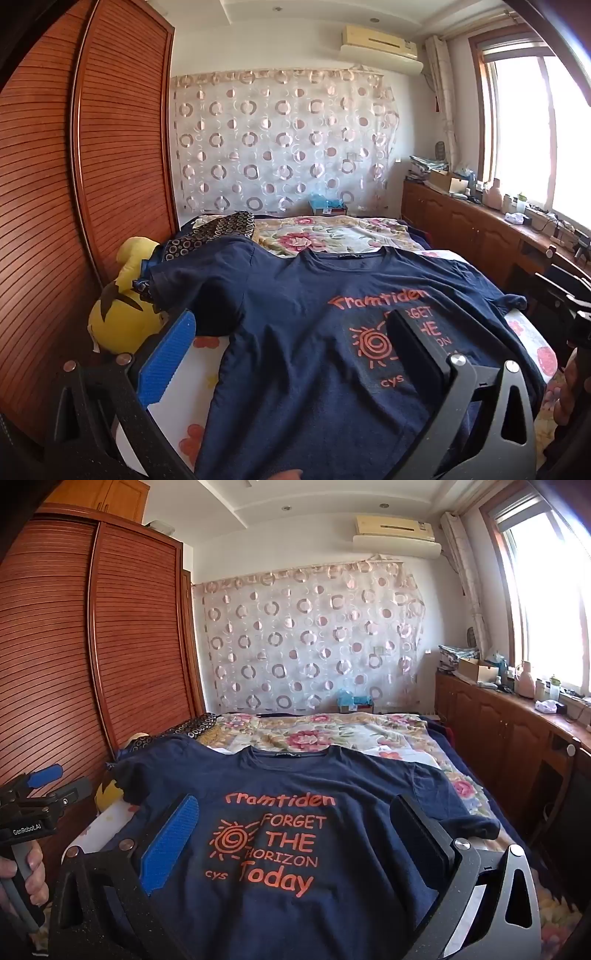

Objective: Fold small clothes

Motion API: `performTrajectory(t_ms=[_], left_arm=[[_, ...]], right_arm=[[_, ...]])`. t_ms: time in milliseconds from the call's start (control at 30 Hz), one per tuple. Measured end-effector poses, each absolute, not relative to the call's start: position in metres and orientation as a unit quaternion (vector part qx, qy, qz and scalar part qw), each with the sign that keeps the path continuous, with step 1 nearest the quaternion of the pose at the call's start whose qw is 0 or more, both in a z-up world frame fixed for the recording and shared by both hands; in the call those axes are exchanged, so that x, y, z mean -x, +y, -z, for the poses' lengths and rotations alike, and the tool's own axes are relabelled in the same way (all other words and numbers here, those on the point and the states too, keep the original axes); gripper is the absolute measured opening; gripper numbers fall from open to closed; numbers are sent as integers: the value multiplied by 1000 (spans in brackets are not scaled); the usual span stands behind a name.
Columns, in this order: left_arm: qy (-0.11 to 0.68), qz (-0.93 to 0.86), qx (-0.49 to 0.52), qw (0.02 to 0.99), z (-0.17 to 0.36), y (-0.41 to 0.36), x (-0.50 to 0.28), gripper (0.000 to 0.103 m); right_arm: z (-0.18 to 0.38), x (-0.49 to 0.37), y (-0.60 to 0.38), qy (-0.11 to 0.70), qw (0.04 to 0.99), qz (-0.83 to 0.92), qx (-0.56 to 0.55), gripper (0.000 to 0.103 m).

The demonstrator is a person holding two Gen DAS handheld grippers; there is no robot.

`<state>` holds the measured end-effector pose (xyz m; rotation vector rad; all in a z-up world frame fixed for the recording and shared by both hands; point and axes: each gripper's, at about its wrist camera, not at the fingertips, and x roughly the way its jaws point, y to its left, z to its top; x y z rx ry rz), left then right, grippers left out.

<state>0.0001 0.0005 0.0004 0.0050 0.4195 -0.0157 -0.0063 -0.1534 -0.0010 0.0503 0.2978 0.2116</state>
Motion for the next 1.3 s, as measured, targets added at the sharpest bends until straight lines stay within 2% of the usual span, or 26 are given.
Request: performTrajectory(t_ms=[1300], left_arm=[[206,3,11,978,3,3,-3,103]], right_arm=[[3,6,-149,146,983,-105,-19,103]])
